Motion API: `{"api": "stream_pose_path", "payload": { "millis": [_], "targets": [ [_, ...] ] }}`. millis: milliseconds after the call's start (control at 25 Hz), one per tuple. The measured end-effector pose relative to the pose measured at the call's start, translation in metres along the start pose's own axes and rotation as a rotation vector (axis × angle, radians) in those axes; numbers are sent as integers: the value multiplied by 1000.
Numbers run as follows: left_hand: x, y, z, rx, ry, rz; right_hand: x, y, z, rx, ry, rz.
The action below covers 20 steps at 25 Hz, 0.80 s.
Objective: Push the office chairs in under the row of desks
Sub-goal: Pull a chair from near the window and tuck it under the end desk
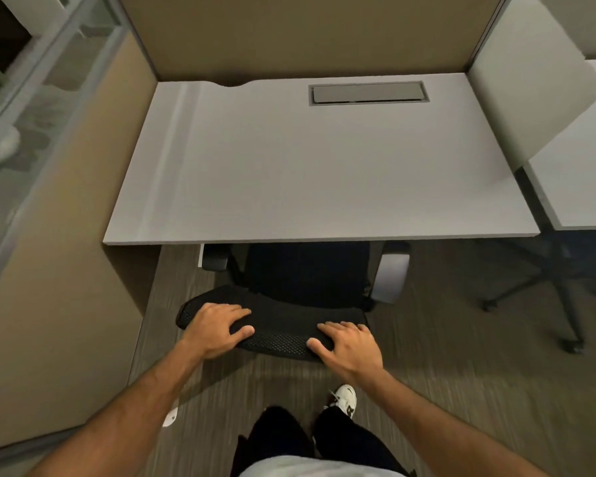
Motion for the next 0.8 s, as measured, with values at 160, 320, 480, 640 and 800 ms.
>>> {"api": "stream_pose_path", "payload": {
  "millis": [160,320,480,640,800],
  "targets": [
    [-16,-27,30,-4,7,9,-7,-26,17,23,-37,-4],
    [-37,-54,67,53,-22,9,-16,-56,44,62,-25,-24],
    [-55,-77,97,86,-16,22,-20,-77,68,82,-37,-64],
    [-61,-87,124,114,-28,52,-21,-98,90,106,-13,-59],
    [-62,-94,124,134,-24,65,-29,-108,86,133,8,-52]
  ]
}}
Point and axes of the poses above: each hand's wrist, its own y-axis away from the middle knuckle, its own x-axis out of the palm, z = x × y, the point moved 3 cm from there along -y, towards the middle knuckle, and after that the axes turned 1 degree about -z, right-handed, at the moved point
